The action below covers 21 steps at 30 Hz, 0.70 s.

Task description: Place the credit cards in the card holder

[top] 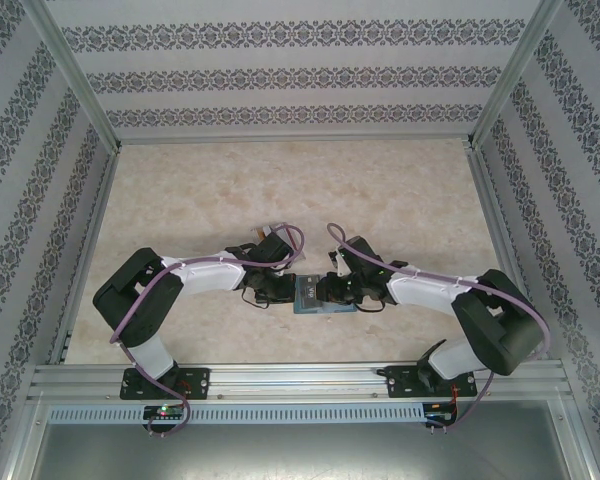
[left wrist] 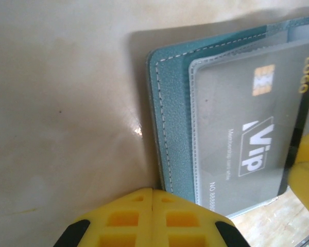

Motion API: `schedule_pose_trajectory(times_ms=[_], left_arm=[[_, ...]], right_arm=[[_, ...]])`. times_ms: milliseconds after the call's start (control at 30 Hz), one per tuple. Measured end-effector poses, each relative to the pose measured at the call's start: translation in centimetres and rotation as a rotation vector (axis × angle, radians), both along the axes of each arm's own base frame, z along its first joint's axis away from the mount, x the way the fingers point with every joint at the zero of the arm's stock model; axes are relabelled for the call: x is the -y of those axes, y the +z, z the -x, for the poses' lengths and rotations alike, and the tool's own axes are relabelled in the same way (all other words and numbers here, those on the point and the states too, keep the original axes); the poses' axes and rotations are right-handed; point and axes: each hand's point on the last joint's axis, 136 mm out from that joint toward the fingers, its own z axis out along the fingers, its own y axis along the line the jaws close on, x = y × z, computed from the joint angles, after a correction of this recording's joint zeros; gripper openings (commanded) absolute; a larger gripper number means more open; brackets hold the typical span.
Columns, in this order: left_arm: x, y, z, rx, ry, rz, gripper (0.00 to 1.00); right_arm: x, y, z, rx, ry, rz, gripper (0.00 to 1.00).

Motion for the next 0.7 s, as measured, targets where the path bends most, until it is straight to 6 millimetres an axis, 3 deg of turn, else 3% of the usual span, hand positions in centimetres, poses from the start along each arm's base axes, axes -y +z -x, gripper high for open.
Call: schedule_pose_trajectory(times_ms=[167, 467, 633, 667, 700], left_arm=[[-0.5, 1.2, -0.3, 0.037, 0.015, -0.007, 0.0], [-1.6, 7.2, -0.6, 0.173, 0.045, 0.041, 0.06], [-3.6, 9.4, -0.3, 0.242, 0.06, 0.001, 0.37], [-4.0, 9.7, -0.3, 0.252, 0.061, -0.019, 0.51], [-4.6, 10.0, -0.4, 0.262, 0.069, -0.04, 0.7]], right_arm=[[0.9, 1.2, -0.1, 0.052, -0.015, 0.019, 0.34], [3.1, 2.8, -0.5, 0.135, -0.053, 0.067, 0.34], [4.1, 4.7, -1.1, 0.247, -0.061, 0.091, 0.4], [4.3, 5.0, -1.3, 0.264, -0.067, 0.096, 0.42], [4.6, 5.3, -1.4, 0.286, -0.072, 0.105, 0.45]])
